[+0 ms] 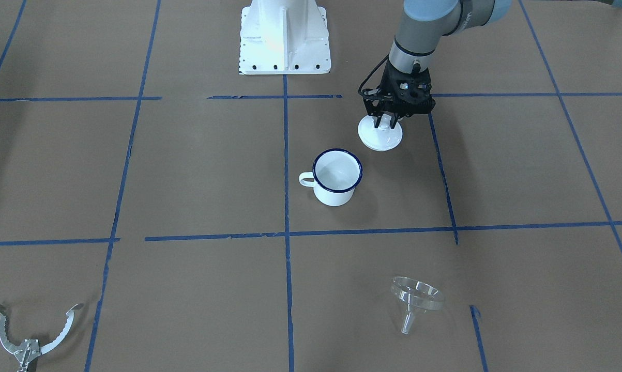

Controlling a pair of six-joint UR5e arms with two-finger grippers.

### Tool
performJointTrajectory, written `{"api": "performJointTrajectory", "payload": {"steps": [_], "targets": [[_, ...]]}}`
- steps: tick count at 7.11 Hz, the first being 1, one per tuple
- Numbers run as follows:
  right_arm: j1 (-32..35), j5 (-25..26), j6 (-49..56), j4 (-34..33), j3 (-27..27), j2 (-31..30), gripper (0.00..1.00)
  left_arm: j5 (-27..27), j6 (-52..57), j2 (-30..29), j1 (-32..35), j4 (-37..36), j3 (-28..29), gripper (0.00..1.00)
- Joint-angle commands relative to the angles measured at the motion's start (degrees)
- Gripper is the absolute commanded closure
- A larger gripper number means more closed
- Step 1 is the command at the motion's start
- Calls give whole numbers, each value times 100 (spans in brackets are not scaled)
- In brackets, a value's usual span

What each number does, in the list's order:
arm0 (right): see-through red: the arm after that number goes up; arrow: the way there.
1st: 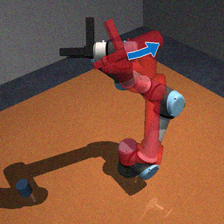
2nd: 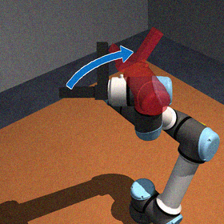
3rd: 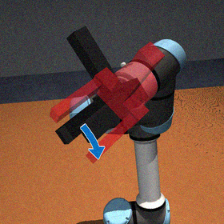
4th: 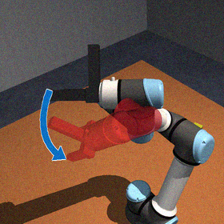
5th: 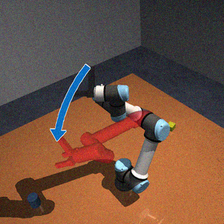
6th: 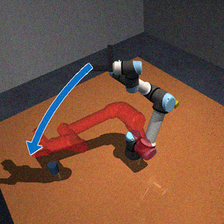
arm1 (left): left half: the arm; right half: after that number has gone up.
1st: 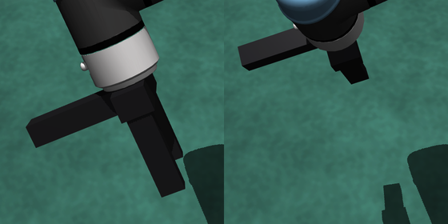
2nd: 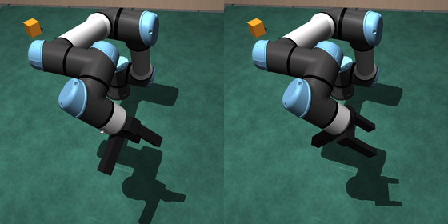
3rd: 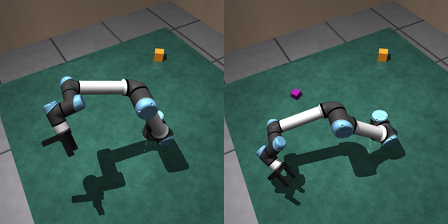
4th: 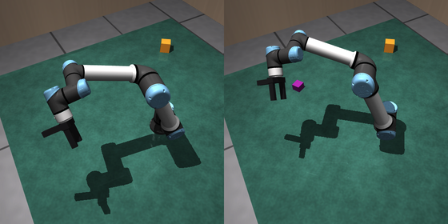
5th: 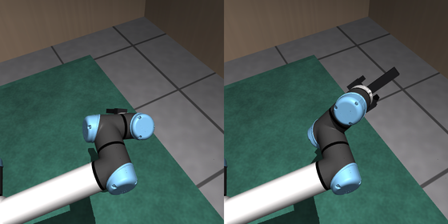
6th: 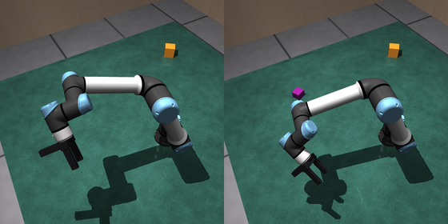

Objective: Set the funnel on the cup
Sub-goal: 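Lower the white lid onto the table nearer the robot and release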

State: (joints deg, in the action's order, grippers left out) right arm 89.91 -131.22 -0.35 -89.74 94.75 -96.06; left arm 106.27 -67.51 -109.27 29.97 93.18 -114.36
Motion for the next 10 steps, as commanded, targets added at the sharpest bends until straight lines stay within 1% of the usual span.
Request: {"api": "performJointTrajectory", "payload": {"steps": [1, 4, 5, 6, 7, 8, 9, 10], "targets": [[0, 0, 0, 0, 0, 0, 0, -80, -149, 99, -202, 561, 475, 100], [0, 0, 0, 0, 0, 0, 0, -80, -131, 73, -211, 561, 503, 100], [0, 0, 0, 0, 0, 0, 0, -80, -140, 64, -211, 552, 503, 80], [0, 0, 0, 0, 0, 0, 0, -80, -140, 64, -211, 552, 512, 39], [0, 0, 0, 0, 0, 0, 0, -80, -140, 55, -211, 552, 503, 5], [0, 0, 0, 0, 0, 0, 0, -80, -148, 29, -141, 544, 398, 0], [0, 0, 0, 0, 0, 0, 0, -80, -175, 11, 60, 526, 162, 0], [0, 0, 0, 0, 0, 0, 0, -80, -184, -224, 679, 543, 143, 0]]}}
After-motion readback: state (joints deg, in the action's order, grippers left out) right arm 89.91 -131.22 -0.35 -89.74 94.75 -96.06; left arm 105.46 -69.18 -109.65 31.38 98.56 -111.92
